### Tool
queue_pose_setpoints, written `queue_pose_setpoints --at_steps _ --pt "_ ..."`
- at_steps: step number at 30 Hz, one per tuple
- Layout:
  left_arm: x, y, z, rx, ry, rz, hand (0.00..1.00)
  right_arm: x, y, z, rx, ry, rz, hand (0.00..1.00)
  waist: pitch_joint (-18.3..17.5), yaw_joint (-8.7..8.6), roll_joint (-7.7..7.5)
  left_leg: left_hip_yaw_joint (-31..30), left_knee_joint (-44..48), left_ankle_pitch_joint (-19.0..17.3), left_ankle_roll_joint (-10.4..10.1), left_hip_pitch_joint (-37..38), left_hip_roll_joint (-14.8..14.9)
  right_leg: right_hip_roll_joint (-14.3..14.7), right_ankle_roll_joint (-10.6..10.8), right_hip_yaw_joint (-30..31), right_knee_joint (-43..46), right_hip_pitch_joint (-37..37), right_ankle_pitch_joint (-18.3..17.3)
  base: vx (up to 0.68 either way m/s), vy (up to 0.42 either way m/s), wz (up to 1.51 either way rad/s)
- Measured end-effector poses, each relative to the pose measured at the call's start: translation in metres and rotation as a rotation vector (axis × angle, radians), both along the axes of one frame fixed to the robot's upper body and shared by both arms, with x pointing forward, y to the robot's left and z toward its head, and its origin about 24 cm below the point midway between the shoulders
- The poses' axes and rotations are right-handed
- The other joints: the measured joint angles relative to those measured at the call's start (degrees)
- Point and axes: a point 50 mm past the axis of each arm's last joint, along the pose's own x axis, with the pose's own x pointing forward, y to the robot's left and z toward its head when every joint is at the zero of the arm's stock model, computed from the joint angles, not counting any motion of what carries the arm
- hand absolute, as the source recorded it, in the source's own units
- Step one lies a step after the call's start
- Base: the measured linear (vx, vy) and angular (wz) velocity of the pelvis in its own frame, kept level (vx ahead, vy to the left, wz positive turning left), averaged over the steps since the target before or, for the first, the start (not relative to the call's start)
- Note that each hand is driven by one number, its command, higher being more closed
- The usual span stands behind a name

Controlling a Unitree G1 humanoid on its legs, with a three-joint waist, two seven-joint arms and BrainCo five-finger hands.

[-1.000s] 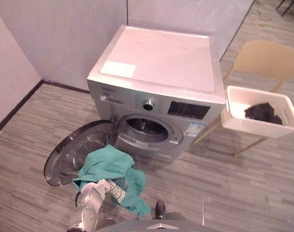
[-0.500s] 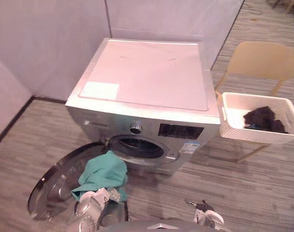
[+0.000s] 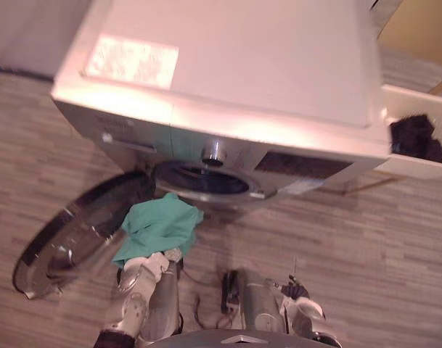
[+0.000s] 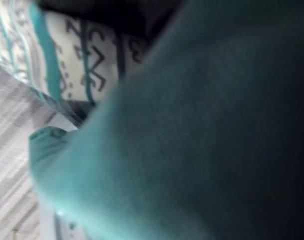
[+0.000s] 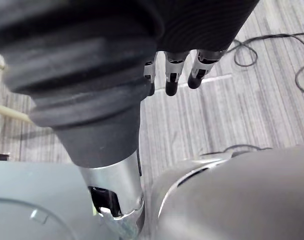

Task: Pick up the laundry basket with both hands and put the clothes into the washing machine.

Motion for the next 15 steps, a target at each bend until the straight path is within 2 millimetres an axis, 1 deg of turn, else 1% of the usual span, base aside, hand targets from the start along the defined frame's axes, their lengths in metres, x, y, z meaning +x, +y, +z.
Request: queue_pose_setpoints --at_steps 1,3,5,6,7,8,9,10,11,12,13,15 --pt "0.009 -0.003 0.001 0.004 0.000 -0.009 1.00 0.010 0.000 0.006 0.003 -0.038 -0.008 0.00 1.0 -0.05 -0.31 -0.1 2.7 -0.5 0.2 -3.1 0.1 -0.2 -0.1 0.2 3.4 -3.4 -1.1 -0.20 -0.003 0.02" --pt "0.020 -0.006 0.002 0.010 0.004 -0.011 1.00 0.020 0.001 0.011 0.000 -0.075 -0.008 0.00 1.9 0.06 -0.37 -0.1 5.6 -1.0 0.3 -6.8 0.7 -0.1 -0.1 0.5 6.9 -7.2 -2.0 -0.15 -0.005 -0.09" --pt "0.042 -0.006 0.012 0.035 -0.018 0.001 1.00 0.039 0.007 0.024 -0.003 -0.151 0.018 0.00 2.4 0.18 -0.64 -0.3 9.6 -1.5 0.5 -12.9 2.0 0.8 -0.4 1.1 11.3 -13.6 -2.7 -0.14 -0.008 -0.24" --pt "0.048 -0.005 0.016 0.039 -0.027 0.012 1.00 0.043 0.008 0.027 0.003 -0.171 0.018 0.00 2.6 0.21 -0.77 -0.3 10.3 -1.4 0.7 -14.0 2.3 0.9 -0.5 1.3 12.1 -14.9 -2.8 -0.10 -0.014 -0.29" --pt "0.063 -0.001 0.027 0.046 -0.053 0.042 1.00 0.051 0.010 0.034 0.005 -0.212 0.023 0.00 3.6 0.05 -0.92 -0.1 11.8 -1.4 0.6 -16.0 2.8 1.3 -0.5 1.7 13.8 -17.1 -2.9 -0.09 -0.015 -0.32" --pt "0.079 0.004 0.040 0.062 -0.085 0.069 1.00 0.056 0.010 0.039 0.006 -0.243 0.018 0.00 4.1 -0.16 -1.00 -0.1 13.0 -1.5 0.7 -18.0 3.5 1.8 -0.5 1.9 14.9 -19.3 -2.9 -0.07 -0.011 -0.33" --pt "0.094 0.012 0.055 0.083 -0.121 0.096 1.00 0.059 0.010 0.044 0.014 -0.277 0.005 0.00 4.8 -0.67 -1.41 -0.1 14.0 -1.5 0.7 -19.8 3.9 2.0 -0.5 2.0 16.0 -21.3 -2.9 -0.07 -0.012 -0.28" --pt "0.101 0.018 0.063 0.096 -0.140 0.116 1.00 0.061 0.010 0.046 0.014 -0.291 0.000 0.00 4.9 -0.94 -1.65 -0.1 14.5 -1.5 0.7 -20.8 4.3 2.3 -0.5 2.2 16.4 -22.4 -2.9 -0.06 -0.018 -0.30" --pt "0.115 0.029 0.079 0.112 -0.177 0.150 1.00 0.062 0.008 0.048 0.007 -0.305 -0.017 0.00 5.2 -1.37 -2.13 -0.1 15.5 -1.6 0.8 -22.7 5.1 3.0 -0.6 2.5 17.2 -24.4 -2.8 -0.06 -0.019 -0.29" --pt "0.121 0.035 0.088 0.117 -0.199 0.166 1.00 0.062 0.008 0.049 0.005 -0.306 -0.024 0.00 5.4 -1.69 -2.48 -0.1 15.9 -1.6 0.8 -23.6 5.4 3.4 -0.6 2.6 17.5 -25.3 -2.7 -0.04 -0.015 -0.34" --pt "0.129 0.044 0.102 0.133 -0.232 0.192 1.00 0.061 0.007 0.048 0.002 -0.301 -0.031 0.00 5.7 -1.98 -2.91 0.0 16.3 -1.6 0.8 -24.8 6.0 4.0 -0.6 3.0 17.8 -26.8 -2.5 -0.03 -0.011 -0.33" --pt "0.147 0.066 0.141 0.152 -0.319 0.244 1.00 0.058 0.007 0.044 0.013 -0.281 -0.046 0.00 6.6 -2.92 -3.53 0.2 17.0 -1.6 0.8 -27.3 7.4 5.1 -0.6 3.4 17.8 -29.8 -1.4 -0.03 -0.007 -0.42"
